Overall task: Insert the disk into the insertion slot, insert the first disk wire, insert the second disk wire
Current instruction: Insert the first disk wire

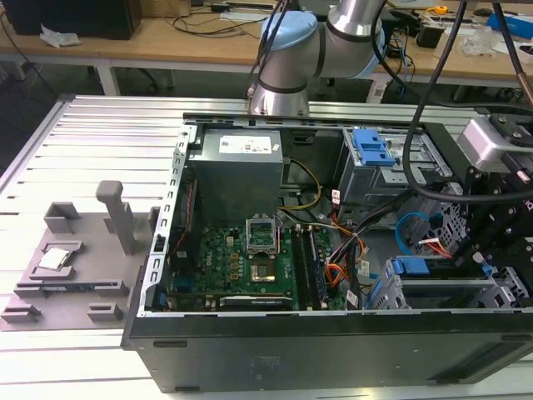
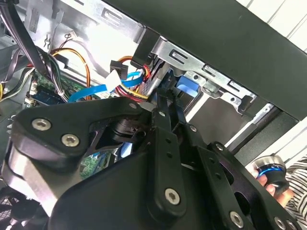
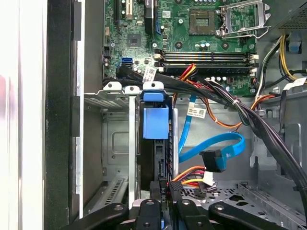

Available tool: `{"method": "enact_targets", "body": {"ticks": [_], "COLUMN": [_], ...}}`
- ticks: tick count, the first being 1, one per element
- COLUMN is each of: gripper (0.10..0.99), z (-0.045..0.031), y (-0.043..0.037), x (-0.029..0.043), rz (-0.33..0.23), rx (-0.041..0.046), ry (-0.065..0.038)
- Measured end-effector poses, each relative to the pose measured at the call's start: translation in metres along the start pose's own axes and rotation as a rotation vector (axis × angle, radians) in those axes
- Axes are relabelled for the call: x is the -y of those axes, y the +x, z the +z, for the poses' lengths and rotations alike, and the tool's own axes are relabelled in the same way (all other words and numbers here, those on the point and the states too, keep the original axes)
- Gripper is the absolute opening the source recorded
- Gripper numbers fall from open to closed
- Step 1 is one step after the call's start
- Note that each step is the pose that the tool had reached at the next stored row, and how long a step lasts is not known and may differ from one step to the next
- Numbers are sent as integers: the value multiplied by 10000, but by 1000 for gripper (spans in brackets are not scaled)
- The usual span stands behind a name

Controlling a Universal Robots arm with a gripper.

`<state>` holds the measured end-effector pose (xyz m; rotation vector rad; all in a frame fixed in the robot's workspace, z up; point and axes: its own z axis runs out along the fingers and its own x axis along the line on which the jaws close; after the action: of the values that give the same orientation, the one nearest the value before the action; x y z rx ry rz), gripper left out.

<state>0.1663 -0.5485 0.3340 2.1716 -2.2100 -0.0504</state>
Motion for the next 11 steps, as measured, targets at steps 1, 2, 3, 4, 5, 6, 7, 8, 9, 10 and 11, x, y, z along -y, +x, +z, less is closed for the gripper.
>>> {"method": "enact_targets", "body": {"ticks": [1, 2, 3, 4, 5, 6, 7, 8, 9, 10, 11], "gripper": [188, 188, 188, 188, 188, 196, 196, 259, 259, 259, 259], "z": [5, 8, 11, 13, 14, 18, 18, 19, 8, -21, -69], "y": [2, 2, 2, 2, 2, 2, 3, 2, 2, 2, 2], "x": [1, 2, 3, 3, 3, 3, 3, 4, 4, 2, 0], "rz": [0, 0, 1, 1, 1, 1, 2, 1, 0, 1, 1], "rx": [-2, -3, -3, -3, -1, 3, 1, 2, 0, 4, 0], "ry": [0, -1, -1, -1, -2, -3, -2, -2, -1, -1, -1]}}
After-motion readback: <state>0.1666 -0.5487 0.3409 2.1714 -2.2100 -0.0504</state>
